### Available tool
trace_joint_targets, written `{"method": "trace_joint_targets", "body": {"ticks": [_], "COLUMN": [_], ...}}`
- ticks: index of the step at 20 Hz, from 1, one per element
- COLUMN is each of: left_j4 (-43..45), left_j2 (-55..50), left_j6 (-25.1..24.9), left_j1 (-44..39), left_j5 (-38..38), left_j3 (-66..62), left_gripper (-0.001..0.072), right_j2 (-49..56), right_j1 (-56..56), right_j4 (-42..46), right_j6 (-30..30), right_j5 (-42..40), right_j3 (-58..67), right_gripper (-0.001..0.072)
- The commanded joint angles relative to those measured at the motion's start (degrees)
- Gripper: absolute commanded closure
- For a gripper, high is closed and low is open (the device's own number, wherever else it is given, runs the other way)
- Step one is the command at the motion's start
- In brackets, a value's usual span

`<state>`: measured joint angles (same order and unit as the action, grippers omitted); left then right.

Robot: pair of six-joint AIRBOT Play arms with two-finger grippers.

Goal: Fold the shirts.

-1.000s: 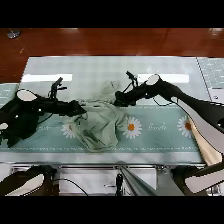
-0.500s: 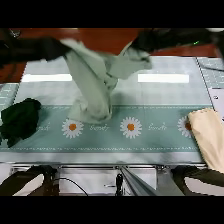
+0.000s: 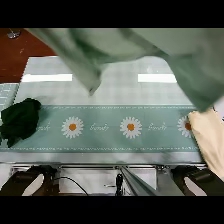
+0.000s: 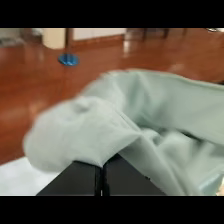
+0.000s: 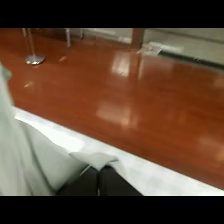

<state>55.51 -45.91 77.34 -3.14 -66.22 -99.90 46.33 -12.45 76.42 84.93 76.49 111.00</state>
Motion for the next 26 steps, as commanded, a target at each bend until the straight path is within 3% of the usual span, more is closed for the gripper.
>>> {"method": "trace_joint_targets", "body": {"ticks": [1, 6, 10, 12, 16, 18, 20, 24, 26], "left_j4": [5.81, 6.08, 6.54, 6.73, 6.49, 6.49, 6.01, 4.92, 2.89], "left_j2": [7.67, 9.81, 8.76, 6.10, -4.52, -11.47, -17.81, -28.61, -31.65], "left_j6": [1.95, 4.96, 5.03, 4.57, 2.64, 2.64, 2.89, 2.91, 2.91], "left_j1": [0.00, 0.02, 0.00, 0.00, -0.09, -0.09, -0.09, -0.11, -0.26], "left_j5": [-5.95, -18.08, -17.38, -12.96, 1.51, 7.72, 12.70, 15.28, 15.30], "left_j3": [-0.98, 1.11, 16.41, 25.99, 36.26, 35.28, 32.70, 26.16, 25.35], "left_gripper": [0.0688, 0.0688, 0.0688, 0.0688, 0.0688, 0.0687, 0.0688, 0.0687, 0.0687], "right_j2": [-8.74, -11.80, -14.05, -14.29, -10.03, -3.54, 3.56, 20.90, 29.33], "right_j1": [0.02, 0.02, 0.02, 0.02, 1.42, 5.29, 9.79, 15.89, 16.31], "right_j4": [3.43, 3.65, 3.48, 2.99, 4.48, 1.20, -9.49, -26.62, -29.51], "right_j6": [2.40, 5.46, 7.93, 6.75, 8.76, 8.68, 1.25, -7.61, -7.67], "right_j5": [8.76, 19.78, 21.33, 17.00, -1.27, -8.68, -15.58, -24.15, -25.94], "right_j3": [0.42, -3.28, -22.62, -35.60, -54.69, -55.95, -55.95, -53.29, -48.22], "right_gripper": [0.0694, 0.0694, 0.0694, 0.0697, 0.0697, 0.0697, 0.0698, 0.0694, 0.0694]}}
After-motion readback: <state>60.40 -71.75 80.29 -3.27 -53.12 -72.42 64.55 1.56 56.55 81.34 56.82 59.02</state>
